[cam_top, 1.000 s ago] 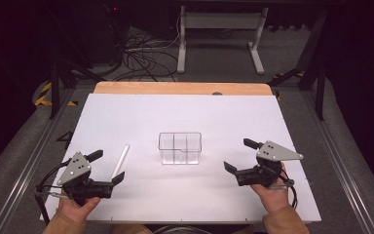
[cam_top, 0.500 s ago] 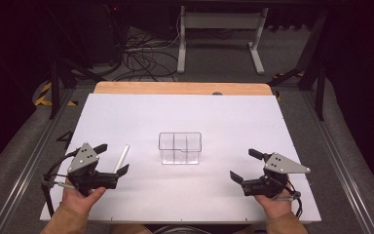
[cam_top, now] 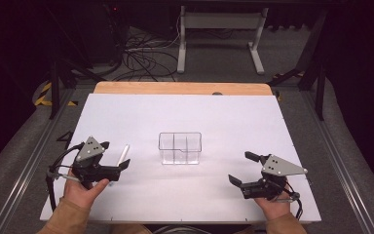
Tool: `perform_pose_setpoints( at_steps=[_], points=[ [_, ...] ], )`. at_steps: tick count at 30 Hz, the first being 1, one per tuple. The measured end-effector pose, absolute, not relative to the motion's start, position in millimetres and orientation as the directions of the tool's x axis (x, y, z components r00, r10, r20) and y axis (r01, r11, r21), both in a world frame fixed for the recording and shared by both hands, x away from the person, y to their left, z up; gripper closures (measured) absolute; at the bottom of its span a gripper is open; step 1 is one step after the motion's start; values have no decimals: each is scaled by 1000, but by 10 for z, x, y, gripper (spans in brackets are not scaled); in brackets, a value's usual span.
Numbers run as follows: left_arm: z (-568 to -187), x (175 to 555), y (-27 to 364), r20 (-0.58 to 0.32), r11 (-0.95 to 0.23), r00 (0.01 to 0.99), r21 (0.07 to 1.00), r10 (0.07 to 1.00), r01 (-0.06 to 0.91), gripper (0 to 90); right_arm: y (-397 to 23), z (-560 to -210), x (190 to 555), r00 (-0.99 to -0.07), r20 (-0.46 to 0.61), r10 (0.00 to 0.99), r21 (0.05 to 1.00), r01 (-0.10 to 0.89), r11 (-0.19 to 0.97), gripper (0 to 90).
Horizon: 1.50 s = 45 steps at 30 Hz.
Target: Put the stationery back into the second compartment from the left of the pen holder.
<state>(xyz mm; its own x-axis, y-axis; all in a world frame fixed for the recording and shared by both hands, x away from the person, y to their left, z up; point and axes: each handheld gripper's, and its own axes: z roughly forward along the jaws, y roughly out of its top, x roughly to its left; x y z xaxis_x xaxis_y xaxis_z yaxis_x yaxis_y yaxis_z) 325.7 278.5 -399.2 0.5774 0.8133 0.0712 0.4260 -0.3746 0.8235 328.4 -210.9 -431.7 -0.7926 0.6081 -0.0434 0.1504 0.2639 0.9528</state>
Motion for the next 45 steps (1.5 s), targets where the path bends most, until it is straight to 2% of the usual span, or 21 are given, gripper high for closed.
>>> perform_pose_setpoints(
  at_steps=[12, 18, 27, 34, 40, 43, 45],
  points=[
    [-4088, 3586, 2793, -54, -303, 464, 689, 884, 659, 151, -2087, -4310, 3274, -799, -49, 599, 950, 149, 276, 65],
    [-4150, 3692, 2775, -70, -291, 437, 651, 897, 701, 155, -2088, -4314, 3273, -799, -58, 599, 948, 145, 285, 68],
    [-4195, 3822, 2682, 17, -340, 413, 599, 910, 725, 160, -2060, -4326, 3269, -805, -63, 590, 944, 143, 296, 68],
    [-4187, 3835, 2653, -9, -320, 404, 596, 915, 736, 189, -2052, -4332, 3264, -821, -53, 568, 945, 141, 293, 68],
    [-4200, 3855, 2658, 4, -305, 377, 596, 926, 743, 272, -2063, -4323, 3256, -824, -53, 565, 948, 136, 288, 68],
    [-4206, 3859, 2654, -2, -302, 375, 588, 927, 750, 353, -2061, -4322, 3252, -824, -55, 564, 948, 133, 288, 68],
    [-4218, 3868, 2646, 3, -314, 382, 576, 924, 755, 447, -2061, -4321, 3251, -824, -58, 563, 949, 129, 287, 68]
  ],
)
